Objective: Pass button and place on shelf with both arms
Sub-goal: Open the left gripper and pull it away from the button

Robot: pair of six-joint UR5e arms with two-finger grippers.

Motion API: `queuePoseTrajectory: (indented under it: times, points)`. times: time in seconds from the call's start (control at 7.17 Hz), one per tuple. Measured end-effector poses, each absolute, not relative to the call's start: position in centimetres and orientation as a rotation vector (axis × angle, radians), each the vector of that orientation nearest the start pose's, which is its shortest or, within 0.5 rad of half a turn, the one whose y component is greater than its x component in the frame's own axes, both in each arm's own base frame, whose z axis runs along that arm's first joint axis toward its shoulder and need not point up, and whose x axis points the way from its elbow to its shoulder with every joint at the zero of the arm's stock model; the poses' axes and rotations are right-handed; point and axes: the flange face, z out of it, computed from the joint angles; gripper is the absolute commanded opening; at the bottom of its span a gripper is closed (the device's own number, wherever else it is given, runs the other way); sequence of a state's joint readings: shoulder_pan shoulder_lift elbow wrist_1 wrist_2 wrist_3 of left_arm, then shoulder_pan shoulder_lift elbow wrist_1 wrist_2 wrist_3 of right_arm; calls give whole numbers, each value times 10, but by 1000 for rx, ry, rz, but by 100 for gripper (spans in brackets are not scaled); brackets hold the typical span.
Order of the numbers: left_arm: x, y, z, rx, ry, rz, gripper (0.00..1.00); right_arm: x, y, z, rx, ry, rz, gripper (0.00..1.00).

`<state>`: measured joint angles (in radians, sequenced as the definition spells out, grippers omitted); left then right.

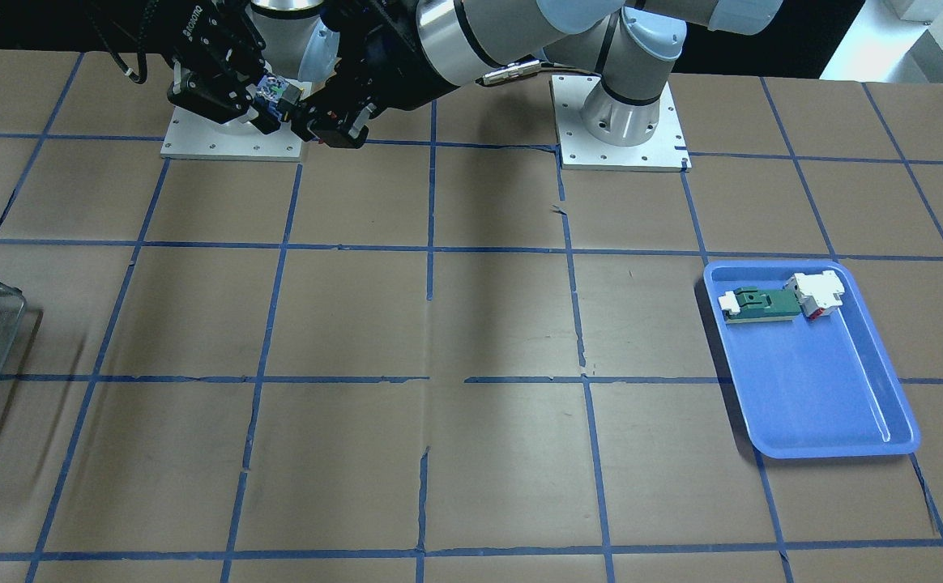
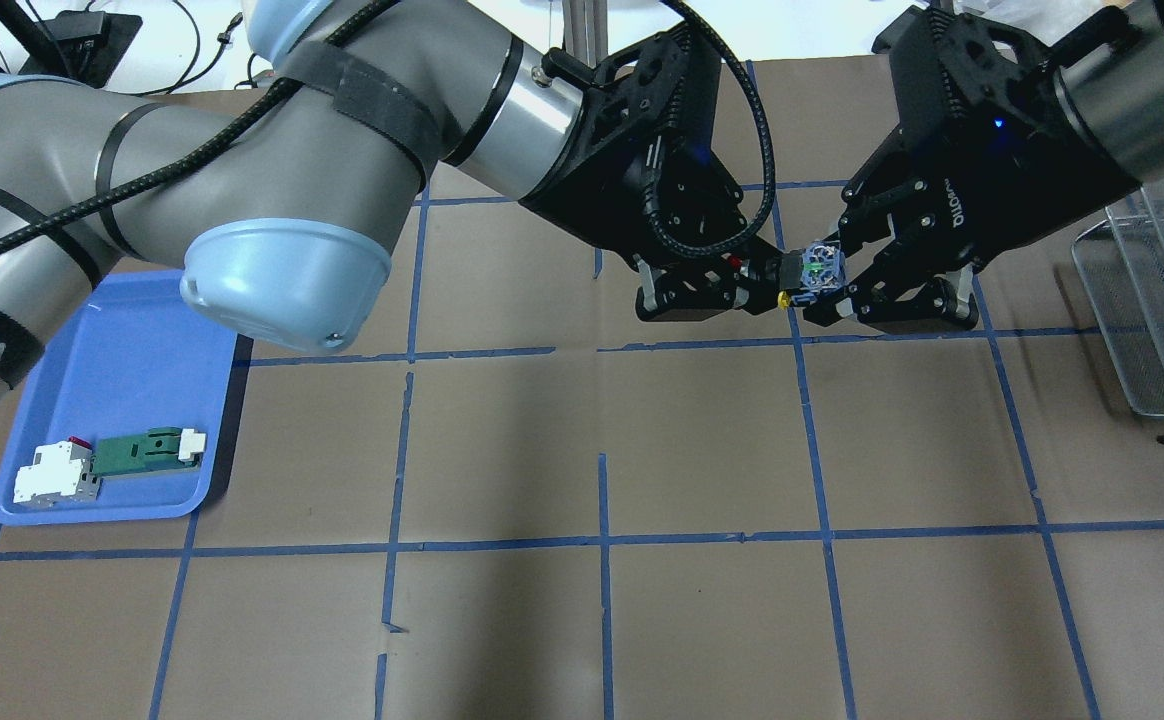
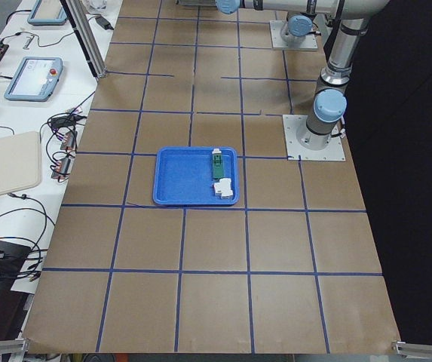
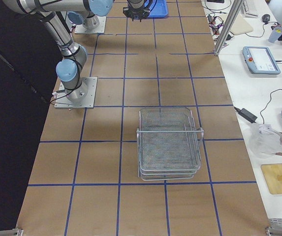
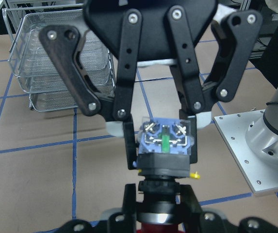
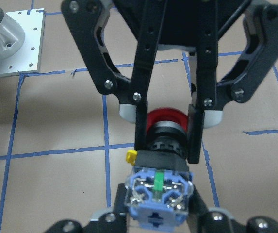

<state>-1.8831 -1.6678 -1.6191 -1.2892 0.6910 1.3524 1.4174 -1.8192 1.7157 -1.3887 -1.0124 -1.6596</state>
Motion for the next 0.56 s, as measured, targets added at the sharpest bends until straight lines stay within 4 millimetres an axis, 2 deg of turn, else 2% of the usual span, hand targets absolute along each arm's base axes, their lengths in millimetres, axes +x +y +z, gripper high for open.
queuePoseTrajectory:
  times: [0.28, 0.56]
  points:
    - [-364, -446, 483, -1763, -1556, 680, 96, 126, -401, 524, -1802, 1992, -540, 0]
    - [-362, -443, 490, -1693, -1619, 653, 100, 127, -397, 527, -1792, 2006, -542, 0]
